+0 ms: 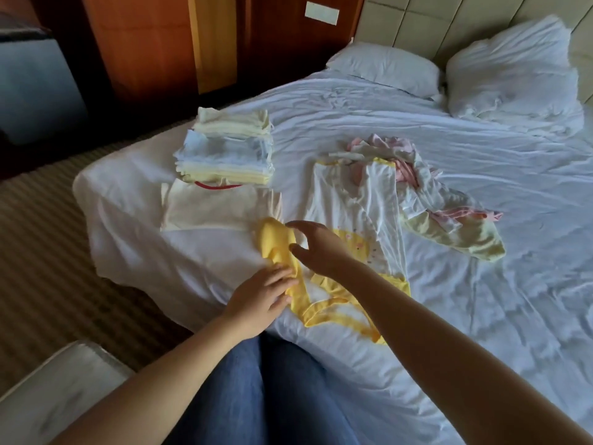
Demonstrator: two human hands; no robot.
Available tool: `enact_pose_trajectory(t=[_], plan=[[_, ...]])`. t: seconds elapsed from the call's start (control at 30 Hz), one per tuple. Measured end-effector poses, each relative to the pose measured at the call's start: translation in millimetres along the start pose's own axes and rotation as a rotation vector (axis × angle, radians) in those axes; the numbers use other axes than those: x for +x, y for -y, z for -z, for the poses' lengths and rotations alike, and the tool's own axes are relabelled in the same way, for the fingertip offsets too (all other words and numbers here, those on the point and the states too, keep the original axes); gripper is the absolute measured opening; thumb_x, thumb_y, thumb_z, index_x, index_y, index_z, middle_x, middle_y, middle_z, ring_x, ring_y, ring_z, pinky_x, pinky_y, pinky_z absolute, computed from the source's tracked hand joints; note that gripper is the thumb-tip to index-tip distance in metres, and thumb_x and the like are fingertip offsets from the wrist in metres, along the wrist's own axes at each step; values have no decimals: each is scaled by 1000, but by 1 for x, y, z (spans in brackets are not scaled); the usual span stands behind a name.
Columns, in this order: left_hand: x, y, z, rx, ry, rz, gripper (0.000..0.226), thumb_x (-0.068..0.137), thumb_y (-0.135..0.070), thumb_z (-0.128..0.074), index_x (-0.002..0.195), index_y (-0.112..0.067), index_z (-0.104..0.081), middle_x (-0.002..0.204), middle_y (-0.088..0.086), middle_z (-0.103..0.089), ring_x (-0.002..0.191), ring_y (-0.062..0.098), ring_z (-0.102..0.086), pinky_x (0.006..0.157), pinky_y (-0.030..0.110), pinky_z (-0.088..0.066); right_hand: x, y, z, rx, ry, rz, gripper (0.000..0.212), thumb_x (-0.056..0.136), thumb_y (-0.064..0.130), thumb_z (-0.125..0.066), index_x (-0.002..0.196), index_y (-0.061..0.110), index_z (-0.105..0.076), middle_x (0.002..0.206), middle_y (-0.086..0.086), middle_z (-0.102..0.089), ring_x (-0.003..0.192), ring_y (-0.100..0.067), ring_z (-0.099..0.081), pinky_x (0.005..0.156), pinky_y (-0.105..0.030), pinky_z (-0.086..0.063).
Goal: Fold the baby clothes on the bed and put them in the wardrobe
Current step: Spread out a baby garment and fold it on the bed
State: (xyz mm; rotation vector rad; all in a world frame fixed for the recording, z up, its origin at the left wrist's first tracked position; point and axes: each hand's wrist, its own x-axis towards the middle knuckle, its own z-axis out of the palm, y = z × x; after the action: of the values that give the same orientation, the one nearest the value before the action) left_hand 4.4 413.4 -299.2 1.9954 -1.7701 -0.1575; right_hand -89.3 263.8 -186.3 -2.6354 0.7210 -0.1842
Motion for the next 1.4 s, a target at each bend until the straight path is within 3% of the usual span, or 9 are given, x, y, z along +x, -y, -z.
enact_pose_trajectory(t=[0.17,0.3,0.53,0.73,0.83,0.93,1.03,1.13,1.4], plan=[[3,5,3,-96,31,19,57,96,-52,-24,141,-29,-50,154,-13,-35,146,7,-22,113,30,-29,45,26,-20,-43,75,-71,66,88,32,-64,147,26,-35,145,1,-49,134,-20,-43,103,-39,-43],[2,9,2,-152,24,29,40,102,-36,-45,140,-28,-52,153,-11,-38,146,7,-23,113,31,-29,56,30,-44,18,85,-244,60,86,41,-67,136,20,-41,122,-5,-62,112,-27,-59,83,-35,-46],[3,10,-4,-216,-50,66,39,96,-47,-52,130,-29,-61,146,-14,-46,142,4,-28,107,24,-31,60,32,-41,195,-67,-265,33,86,37,-67,69,15,-48,63,4,-49,67,-21,-50,54,-33,-33],[11,-3,6,-167,-380,99,30,76,-41,-71,91,-18,-60,92,-7,-58,85,14,-55,75,36,-50,43,24,-5,664,-290,-324,8,85,11,-66,88,9,-59,69,2,-57,58,-9,-50,49,-16,-38],[18,-15,9,-171,-496,246,59,66,-50,-70,108,-12,-53,105,2,-53,94,18,-51,77,29,-46,29,17,15,872,-346,-342,11,85,2,-62,85,13,-59,71,2,-60,61,-8,-53,50,-16,-42],[30,-31,18,-333,-343,384,86,69,-47,-75,137,-13,-36,127,0,-49,113,14,-50,84,27,-47,17,8,31,1043,-373,-346,23,78,-1,-64,78,20,-56,71,4,-60,64,-10,-53,55,-22,-41],[40,-45,27,-411,-228,489,45,80,-33,-70,118,-23,-48,96,-9,-61,88,16,-60,67,28,-46,4,-3,48,1141,-382,-287,28,68,-5,-57,82,19,-62,66,7,-63,65,-9,-55,59,-21,-44],[41,-61,31,-341,-225,423,17,85,-26,-65,98,-25,-54,78,-12,-55,72,10,-55,59,22,-38,-11,-20,67,1121,-357,-200,36,72,-16,-52,85,14,-66,68,5,-64,69,-10,-58,65,-21,-48],[50,-92,17,-45,-24,175,26,86,-9,-54,106,-24,-61,99,-9,-49,86,17,-57,66,27,-41,-69,-120,86,683,-205,-264,39,72,-29,-57,80,9,-66,70,-1,-66,65,-4,-62,62,-22,-53]])
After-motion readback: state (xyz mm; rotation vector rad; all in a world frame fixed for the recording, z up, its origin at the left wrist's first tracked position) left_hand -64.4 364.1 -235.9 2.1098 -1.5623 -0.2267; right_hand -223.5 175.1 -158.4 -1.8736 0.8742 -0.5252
